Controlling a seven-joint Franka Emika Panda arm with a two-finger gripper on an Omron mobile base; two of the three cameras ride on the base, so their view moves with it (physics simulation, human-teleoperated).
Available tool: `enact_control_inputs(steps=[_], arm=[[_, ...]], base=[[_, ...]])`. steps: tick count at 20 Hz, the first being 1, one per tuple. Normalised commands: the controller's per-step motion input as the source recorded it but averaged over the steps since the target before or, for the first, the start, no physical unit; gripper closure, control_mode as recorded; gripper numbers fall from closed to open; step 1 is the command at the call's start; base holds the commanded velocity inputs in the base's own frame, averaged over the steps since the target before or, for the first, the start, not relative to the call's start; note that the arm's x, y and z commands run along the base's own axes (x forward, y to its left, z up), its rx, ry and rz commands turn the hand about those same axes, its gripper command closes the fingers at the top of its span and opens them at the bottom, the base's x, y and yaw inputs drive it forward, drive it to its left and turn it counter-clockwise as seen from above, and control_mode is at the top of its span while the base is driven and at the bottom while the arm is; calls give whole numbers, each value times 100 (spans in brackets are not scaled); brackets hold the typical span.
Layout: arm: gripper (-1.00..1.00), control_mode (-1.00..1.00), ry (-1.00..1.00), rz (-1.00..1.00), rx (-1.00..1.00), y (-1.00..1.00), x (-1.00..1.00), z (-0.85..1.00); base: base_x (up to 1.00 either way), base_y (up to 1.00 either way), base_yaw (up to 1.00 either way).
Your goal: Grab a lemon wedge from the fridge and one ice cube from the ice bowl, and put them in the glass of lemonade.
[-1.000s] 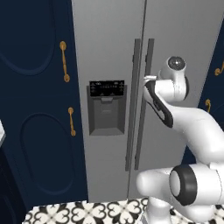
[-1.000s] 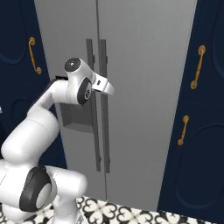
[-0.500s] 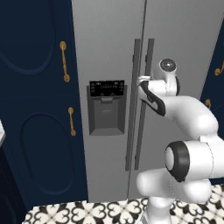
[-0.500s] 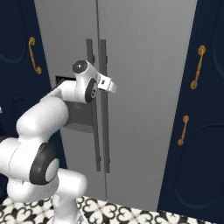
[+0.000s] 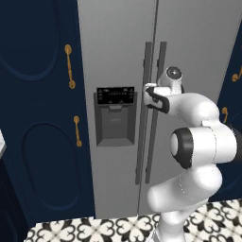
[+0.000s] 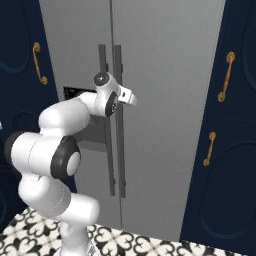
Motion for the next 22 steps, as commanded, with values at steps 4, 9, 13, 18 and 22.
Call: enact_control_inputs(steps=[4, 9, 13, 18, 22], arm=[[-100, -100, 0, 0, 0, -1, 67, -16], [-100, -100, -1, 0, 0, -1, 55, -28], [-100, -100, -3, 0, 0, -18, 23, -16], [-100, -100, 0, -5, 0, -38, 5, -1], [-100, -100, 0, -7, 1, -37, 31, -9]], base=[[0, 0, 0], [0, 0, 0], [0, 0, 0], [0, 0, 0], [0, 0, 0]])
